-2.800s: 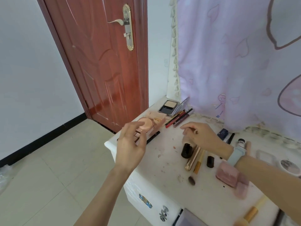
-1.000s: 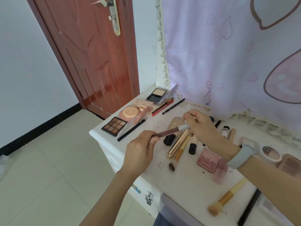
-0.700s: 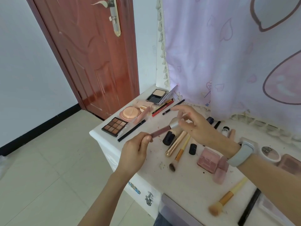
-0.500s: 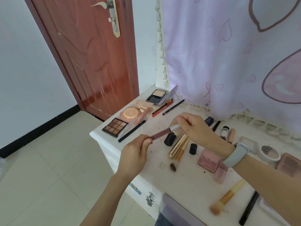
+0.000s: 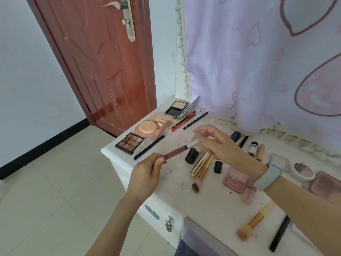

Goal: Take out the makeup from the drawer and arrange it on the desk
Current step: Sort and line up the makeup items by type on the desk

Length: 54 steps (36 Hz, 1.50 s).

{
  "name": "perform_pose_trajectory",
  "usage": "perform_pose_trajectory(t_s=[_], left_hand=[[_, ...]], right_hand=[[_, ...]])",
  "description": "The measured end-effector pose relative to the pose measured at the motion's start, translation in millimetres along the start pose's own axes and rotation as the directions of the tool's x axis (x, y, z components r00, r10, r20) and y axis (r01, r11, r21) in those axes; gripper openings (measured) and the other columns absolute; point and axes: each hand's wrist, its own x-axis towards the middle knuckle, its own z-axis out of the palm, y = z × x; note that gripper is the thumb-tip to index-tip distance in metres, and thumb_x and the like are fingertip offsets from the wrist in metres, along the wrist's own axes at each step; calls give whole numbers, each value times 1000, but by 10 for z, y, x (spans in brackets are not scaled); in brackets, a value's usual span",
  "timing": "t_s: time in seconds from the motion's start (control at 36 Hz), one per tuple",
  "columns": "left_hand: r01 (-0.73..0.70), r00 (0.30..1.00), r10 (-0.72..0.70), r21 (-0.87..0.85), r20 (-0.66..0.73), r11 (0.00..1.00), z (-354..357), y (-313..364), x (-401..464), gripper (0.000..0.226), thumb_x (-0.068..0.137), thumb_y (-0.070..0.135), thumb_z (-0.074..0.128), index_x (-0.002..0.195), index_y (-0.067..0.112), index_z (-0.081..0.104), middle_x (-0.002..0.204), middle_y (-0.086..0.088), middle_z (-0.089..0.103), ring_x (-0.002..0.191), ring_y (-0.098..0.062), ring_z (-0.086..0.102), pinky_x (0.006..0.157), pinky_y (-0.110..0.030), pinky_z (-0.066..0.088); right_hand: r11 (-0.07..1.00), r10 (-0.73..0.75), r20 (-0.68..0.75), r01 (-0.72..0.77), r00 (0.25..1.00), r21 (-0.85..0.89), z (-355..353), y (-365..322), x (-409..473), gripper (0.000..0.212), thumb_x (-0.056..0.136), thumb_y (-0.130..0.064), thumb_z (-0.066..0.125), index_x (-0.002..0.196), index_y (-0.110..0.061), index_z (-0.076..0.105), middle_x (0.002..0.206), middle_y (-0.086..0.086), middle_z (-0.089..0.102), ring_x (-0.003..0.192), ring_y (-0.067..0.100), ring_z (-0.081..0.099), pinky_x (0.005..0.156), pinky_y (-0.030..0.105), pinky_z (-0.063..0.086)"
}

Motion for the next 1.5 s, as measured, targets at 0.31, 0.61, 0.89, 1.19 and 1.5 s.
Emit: perform_pose_trajectory(t_s=[0.31, 0.61, 0.89, 1.19, 1.5], left_hand=[[31, 999, -32, 98, 8, 995, -17, -45, -31, 45, 87, 49, 28, 88, 20, 62, 68, 19, 59, 50, -5, 48, 50, -23, 34], [146, 989, -150, 298, -10, 943, 14, -47, -72, 25, 99, 31, 27, 97, 20, 49, 71, 6, 57, 66, -18, 55, 64, -36, 47], [156, 982, -92, 424, -167, 892, 192, -56, -9, 13, 90, 13, 56, 93, 4, 64, 91, -11, 61, 89, -33, 54, 74, -41, 41], [171, 968, -92, 346, -234, 923, 230, -168, -7, 25, 79, 13, 73, 103, 6, 70, 95, -11, 64, 94, -33, 58, 78, -44, 43], [115, 948, -21, 283, -317, 952, 96, -287, -118, 15, 73, 0, 74, 87, 6, 72, 83, -9, 67, 81, -35, 59, 73, -44, 48]], right_hand=[[975, 174, -259, -130, 950, 178, -177, 108, 78, 24, 92, -11, 49, 78, -17, 68, 41, -18, 46, 37, 0, 34, 36, 11, 25], [918, 266, -496, -60, 827, 392, -310, 189, 76, 24, 92, -6, 47, 91, -13, 70, 54, -2, 50, 40, 6, 40, 35, 17, 30], [813, 432, -160, -306, 888, 496, 118, 117, -231, 18, 94, -7, 49, 110, -9, 57, 77, 6, 67, 51, 12, 59, 37, 20, 39], [999, -9, -293, 18, 956, 28, 438, 76, -316, 20, 91, -10, 48, 88, -29, 51, 58, 6, 44, 47, 14, 40, 46, 29, 39], [814, -327, -67, 245, 943, -526, 749, 73, -388, 23, 95, -33, 45, 112, -22, 55, 66, -22, 46, 57, 7, 50, 50, 19, 40]])
